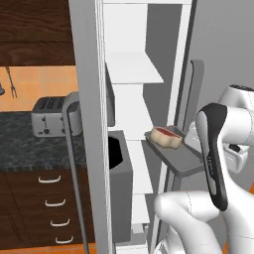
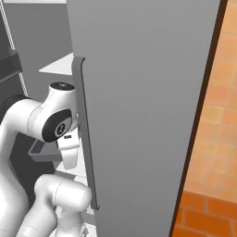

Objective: Take the meat container that has the steak and place it on the second highest rack of the freezer. Then take the vegetable container that has the squash and lemon and place it on the highest rack of the freezer.

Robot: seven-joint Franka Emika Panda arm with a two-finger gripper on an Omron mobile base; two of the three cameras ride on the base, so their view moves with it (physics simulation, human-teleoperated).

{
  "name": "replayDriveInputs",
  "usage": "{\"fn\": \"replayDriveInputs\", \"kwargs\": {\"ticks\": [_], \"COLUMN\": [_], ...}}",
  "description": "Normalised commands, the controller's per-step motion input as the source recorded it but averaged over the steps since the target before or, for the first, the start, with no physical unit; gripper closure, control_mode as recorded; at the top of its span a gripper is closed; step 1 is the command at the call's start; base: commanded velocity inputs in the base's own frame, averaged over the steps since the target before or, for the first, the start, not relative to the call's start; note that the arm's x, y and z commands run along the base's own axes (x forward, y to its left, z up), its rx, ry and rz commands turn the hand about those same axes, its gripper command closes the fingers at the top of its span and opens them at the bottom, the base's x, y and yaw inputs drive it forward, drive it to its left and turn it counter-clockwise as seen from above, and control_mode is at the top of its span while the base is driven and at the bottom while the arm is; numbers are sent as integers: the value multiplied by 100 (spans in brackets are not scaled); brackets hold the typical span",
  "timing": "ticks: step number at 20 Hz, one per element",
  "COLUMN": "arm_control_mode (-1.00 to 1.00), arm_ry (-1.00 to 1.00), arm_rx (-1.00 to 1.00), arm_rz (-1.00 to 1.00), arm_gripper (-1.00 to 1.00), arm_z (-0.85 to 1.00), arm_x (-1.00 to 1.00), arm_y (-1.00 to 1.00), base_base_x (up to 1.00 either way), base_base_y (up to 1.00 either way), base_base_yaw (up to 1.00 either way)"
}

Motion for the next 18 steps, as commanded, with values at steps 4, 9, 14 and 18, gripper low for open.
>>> {"fn": "replayDriveInputs", "kwargs": {"ticks": [4,9,14,18], "arm_control_mode": [100,100,100,100], "arm_ry": [0,0,0,0], "arm_rx": [0,0,0,0], "arm_rz": [0,0,0,0], "arm_gripper": [100,100,100,100], "arm_z": [0,0,0,0], "arm_x": [0,0,0,0], "arm_y": [0,0,0,0], "base_base_x": [1,1,18,22], "base_base_y": [12,25,43,45], "base_base_yaw": [0,0,0,0]}}
